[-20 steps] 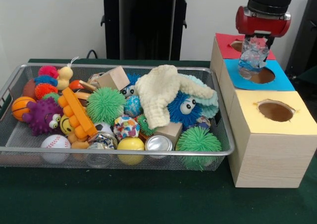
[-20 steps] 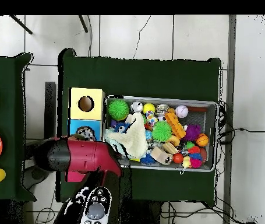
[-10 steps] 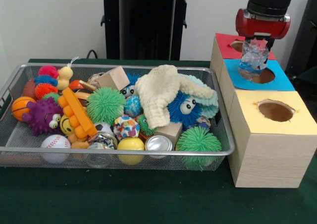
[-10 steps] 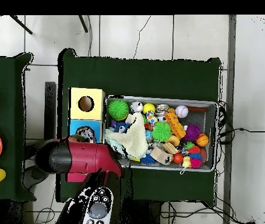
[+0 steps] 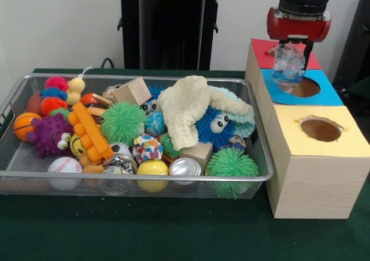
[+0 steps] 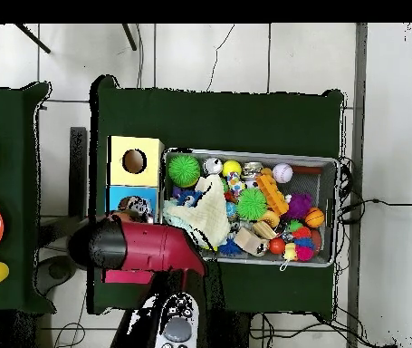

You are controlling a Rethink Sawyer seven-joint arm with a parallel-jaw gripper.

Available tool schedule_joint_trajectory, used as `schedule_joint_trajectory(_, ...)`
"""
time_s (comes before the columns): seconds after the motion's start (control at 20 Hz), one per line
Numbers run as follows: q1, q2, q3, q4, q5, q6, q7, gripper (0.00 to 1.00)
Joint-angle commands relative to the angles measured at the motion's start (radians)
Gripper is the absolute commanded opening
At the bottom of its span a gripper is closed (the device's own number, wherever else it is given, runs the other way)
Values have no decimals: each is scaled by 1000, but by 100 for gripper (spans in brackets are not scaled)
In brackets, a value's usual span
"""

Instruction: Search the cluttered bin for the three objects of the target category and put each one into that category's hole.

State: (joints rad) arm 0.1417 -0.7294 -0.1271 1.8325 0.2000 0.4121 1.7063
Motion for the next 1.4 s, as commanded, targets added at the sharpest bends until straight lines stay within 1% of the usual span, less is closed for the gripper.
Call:
schedule_joint_trajectory(0.05, -92, 29, 60, 153, -99, -58, 45, 0)
schedule_joint_trajectory(0.2, -94, 28, 61, 158, -105, -57, 53, 0)
schedule_joint_trajectory(0.5, -68, 57, 52, 127, -94, -52, 88, 0)
schedule_joint_trajectory(0.7, -37, 61, 38, 117, -81, -43, 119, 0)
schedule_joint_trajectory(0.9, -11, 81, 29, 100, -72, -48, 142, 0)
schedule_joint_trajectory(1.0, 8, 95, 22, 79, -66, -39, 152, 0)
schedule_joint_trajectory(1.1, 22, 94, 12, 68, -63, -23, 156, 0)
schedule_joint_trajectory(1.25, 63, 101, -4, 55, -48, -15, 183, 0)
schedule_joint_trajectory(1.4, 81, 115, -12, 27, -36, 4, 188, 0)
